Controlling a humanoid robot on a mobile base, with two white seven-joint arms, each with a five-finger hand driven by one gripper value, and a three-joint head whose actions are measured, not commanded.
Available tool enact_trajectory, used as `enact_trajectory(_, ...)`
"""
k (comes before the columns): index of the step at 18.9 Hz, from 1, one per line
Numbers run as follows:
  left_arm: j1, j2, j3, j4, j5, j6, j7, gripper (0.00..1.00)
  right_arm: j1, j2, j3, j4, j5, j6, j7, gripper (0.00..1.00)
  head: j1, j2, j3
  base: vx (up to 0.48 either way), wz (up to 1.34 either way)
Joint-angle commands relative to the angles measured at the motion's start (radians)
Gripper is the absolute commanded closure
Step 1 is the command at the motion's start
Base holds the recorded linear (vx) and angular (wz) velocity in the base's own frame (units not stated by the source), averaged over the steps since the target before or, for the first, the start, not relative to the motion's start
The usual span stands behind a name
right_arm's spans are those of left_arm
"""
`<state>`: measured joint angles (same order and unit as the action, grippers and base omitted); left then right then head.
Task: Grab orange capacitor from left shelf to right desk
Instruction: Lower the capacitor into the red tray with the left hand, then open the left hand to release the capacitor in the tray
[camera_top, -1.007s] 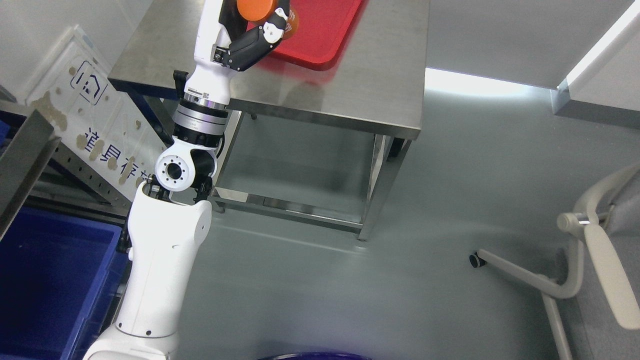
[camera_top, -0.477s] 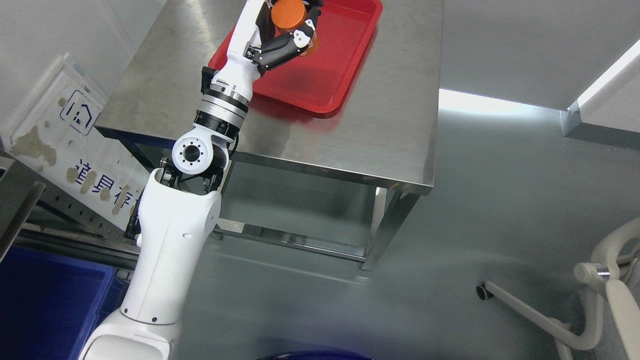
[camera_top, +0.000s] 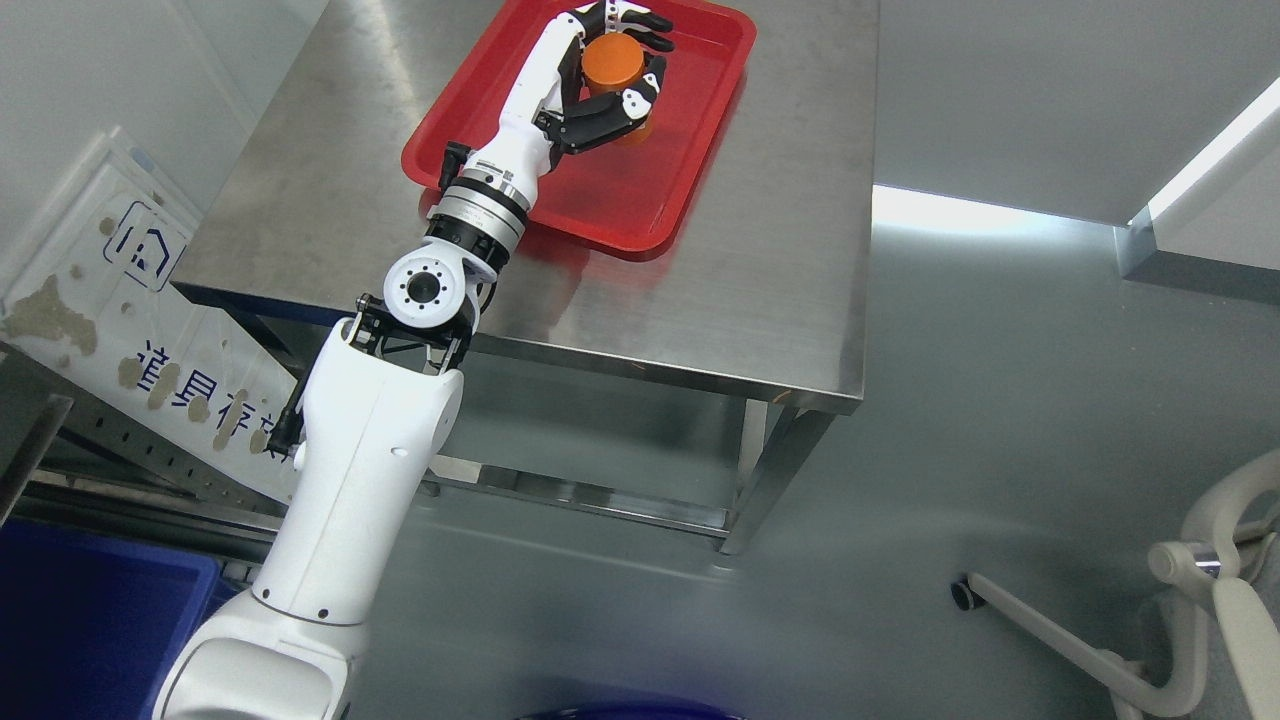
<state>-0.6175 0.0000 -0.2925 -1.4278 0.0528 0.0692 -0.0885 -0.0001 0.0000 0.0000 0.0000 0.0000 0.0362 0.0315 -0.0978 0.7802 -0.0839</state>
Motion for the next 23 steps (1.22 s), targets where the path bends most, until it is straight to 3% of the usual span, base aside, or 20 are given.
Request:
enact_trajectory(1,-0.071,0.017,-0.007,0.087,-0.011,0.026,0.004,0.2,0.014,-0.017,-0.011,-0.034,0.0,0.001,0.001,0.0,0.0,0.0,0.0,0.0,0.0)
enact_trajectory(6,-0.11,0.017,0.088,0.038,-0.01,0.021,0.004,0.01,0.014,-0.017,-0.011,-0.034,0.0,0.001,0.001,0.0,0.0,0.0,0.0,-0.004,0.0)
enact_trajectory(13,-0.055,0.017,0.378,-0.135,-0.01,0.046,0.0,0.0,0.014,-0.017,-0.011,-0.034,0.0,0.001,0.001,0.0,0.0,0.0,0.0,0.0,0.0)
enact_trajectory(17,0.094,0.067,0.397,-0.227,-0.011,0.05,0.003,0.0,0.014,-0.017,-0.011,-0.034,0.0,0.001,0.001,0.0,0.0,0.0,0.0,0.0,0.0)
enact_trajectory(23,0.197,0.083,0.464,-0.229,-0.016,0.047,0.004,0.0,0.014,-0.017,-0.011,-0.034,0.0,0.001,0.001,0.0,0.0,0.0,0.0,0.0,0.0)
